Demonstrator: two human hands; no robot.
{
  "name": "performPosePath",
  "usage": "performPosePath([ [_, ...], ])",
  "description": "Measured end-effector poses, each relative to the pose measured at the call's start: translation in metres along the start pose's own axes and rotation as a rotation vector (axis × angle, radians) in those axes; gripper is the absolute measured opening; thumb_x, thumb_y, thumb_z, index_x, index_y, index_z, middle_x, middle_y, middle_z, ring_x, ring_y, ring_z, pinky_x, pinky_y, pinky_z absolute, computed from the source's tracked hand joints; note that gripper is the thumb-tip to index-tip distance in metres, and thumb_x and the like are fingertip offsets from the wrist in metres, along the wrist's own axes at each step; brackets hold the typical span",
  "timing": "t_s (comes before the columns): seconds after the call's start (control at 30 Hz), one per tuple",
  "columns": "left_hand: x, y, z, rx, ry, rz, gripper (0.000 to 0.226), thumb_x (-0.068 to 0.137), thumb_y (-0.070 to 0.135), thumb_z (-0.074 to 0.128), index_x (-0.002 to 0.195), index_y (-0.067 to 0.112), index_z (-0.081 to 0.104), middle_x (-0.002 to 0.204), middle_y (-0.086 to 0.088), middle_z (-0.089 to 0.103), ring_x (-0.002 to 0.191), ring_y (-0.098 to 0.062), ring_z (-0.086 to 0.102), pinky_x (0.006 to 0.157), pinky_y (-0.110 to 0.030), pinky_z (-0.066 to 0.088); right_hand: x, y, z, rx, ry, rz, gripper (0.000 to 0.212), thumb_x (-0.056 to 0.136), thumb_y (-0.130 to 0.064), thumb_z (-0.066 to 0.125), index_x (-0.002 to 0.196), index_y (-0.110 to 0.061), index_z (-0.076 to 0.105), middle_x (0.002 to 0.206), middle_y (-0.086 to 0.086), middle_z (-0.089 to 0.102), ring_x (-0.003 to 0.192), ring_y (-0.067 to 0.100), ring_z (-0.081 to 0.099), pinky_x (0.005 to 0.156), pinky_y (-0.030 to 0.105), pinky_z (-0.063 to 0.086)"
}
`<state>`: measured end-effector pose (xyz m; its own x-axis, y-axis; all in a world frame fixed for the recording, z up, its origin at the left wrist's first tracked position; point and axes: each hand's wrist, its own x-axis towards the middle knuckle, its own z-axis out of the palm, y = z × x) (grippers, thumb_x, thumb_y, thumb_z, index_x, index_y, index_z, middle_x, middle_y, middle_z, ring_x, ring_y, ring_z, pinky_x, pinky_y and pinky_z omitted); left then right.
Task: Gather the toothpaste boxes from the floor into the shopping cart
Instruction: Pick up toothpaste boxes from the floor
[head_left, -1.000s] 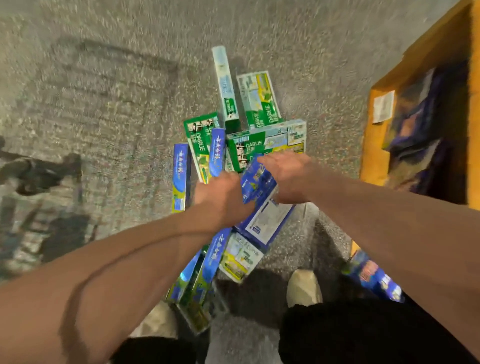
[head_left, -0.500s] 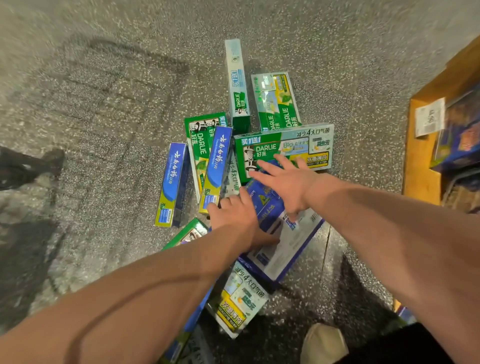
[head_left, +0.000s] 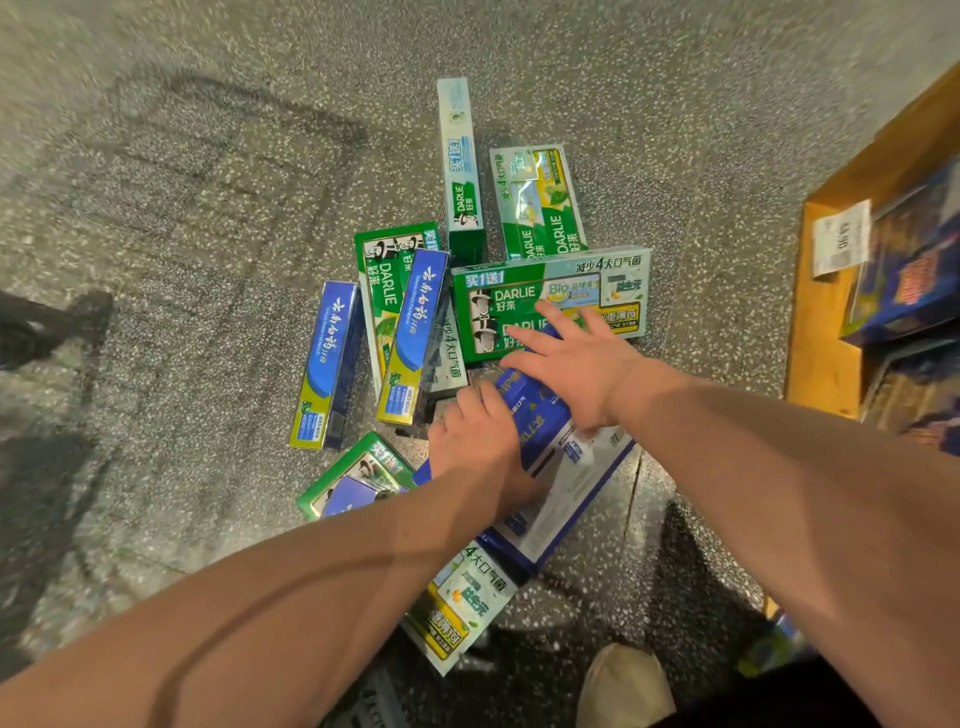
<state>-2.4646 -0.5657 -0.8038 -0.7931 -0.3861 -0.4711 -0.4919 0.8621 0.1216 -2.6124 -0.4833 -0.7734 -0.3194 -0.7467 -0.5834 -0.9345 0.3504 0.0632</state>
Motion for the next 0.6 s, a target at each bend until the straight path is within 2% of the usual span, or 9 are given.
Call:
performPosePath([
  [0.1,0.004,0.008,-0.006,-0.025,0.027,0.056,0.106,0.067,0.066,0.079,0.141,0.009,0.029,0.131,-0.009,0.039,0.122,-0.030,0.047,0.098,-0.042,0.041,-0.013,0.012,0.000,0.034,0.053,-0.007,0.104,0.061,-0.035,0.089,0.148,-0.034,0.031,0.160,-0.007,0.030,0.155,0.028,0.002,0.120,0.060,0.005],
  [0.17,0.006,0.014,-0.013,0.006,0.087,0.105,0.087,0.072,0.051,0.081,0.134,0.012,0.034,0.128,-0.007,0.041,0.119,-0.029,0.048,0.095,-0.041,0.041,-0.024,0.021,0.006,0.075,0.118,0.026,0.084,0.065,-0.037,0.083,0.137,-0.033,0.040,0.139,-0.006,0.050,0.148,0.025,0.023,0.119,0.058,0.009],
  [0.2,0.007,0.016,-0.016,0.033,0.122,0.130,0.081,0.074,0.046,0.080,0.132,0.013,0.035,0.126,-0.007,0.041,0.117,-0.029,0.048,0.093,-0.041,0.040,-0.029,0.024,0.009,0.080,0.161,0.043,0.075,0.067,-0.037,0.079,0.132,-0.032,0.042,0.129,-0.006,0.054,0.141,0.023,0.034,0.118,0.057,0.013],
  [0.27,0.007,0.018,-0.022,0.081,0.172,0.171,0.074,0.075,0.039,0.077,0.131,0.014,0.035,0.124,-0.007,0.041,0.114,-0.029,0.046,0.093,-0.043,0.037,-0.033,0.027,0.015,0.072,0.221,0.077,0.068,0.067,-0.036,0.075,0.127,-0.030,0.045,0.120,-0.004,0.055,0.127,0.021,0.045,0.117,0.051,0.022],
  [0.33,0.009,0.016,-0.026,0.106,0.189,0.183,0.074,0.075,0.034,0.076,0.132,0.015,0.034,0.124,-0.007,0.039,0.114,-0.030,0.045,0.096,-0.044,0.036,-0.033,0.024,0.015,0.056,0.237,0.092,0.068,0.067,-0.033,0.076,0.127,-0.026,0.045,0.118,-0.001,0.054,0.120,0.023,0.049,0.114,0.045,0.028],
  [0.43,0.012,0.012,-0.027,0.127,0.154,0.185,0.088,0.073,0.039,0.080,0.140,0.018,0.026,0.128,-0.007,0.039,0.118,-0.030,0.044,0.099,-0.044,0.035,-0.031,0.015,0.011,0.061,0.172,0.110,0.082,0.070,-0.030,0.079,0.138,-0.026,0.034,0.121,0.006,0.049,0.119,0.028,0.046,0.114,0.044,0.029],
  [0.5,0.010,0.011,-0.025,0.147,0.119,0.177,0.097,0.075,0.046,0.079,0.144,0.023,0.014,0.129,-0.009,0.041,0.120,-0.031,0.045,0.100,-0.047,0.035,-0.033,0.012,0.010,0.081,0.103,0.129,0.091,0.072,-0.033,0.081,0.145,-0.030,0.027,0.126,0.009,0.043,0.123,0.030,0.042,0.115,0.045,0.026],
  [0.6,0.010,0.011,-0.022,0.155,0.106,0.147,0.099,0.079,0.050,0.077,0.145,0.023,0.009,0.130,-0.009,0.045,0.121,-0.032,0.047,0.098,-0.050,0.038,-0.031,0.011,0.012,0.054,0.094,0.101,0.091,0.069,-0.038,0.081,0.143,-0.028,0.029,0.130,0.008,0.042,0.126,0.029,0.042,0.116,0.047,0.027],
])
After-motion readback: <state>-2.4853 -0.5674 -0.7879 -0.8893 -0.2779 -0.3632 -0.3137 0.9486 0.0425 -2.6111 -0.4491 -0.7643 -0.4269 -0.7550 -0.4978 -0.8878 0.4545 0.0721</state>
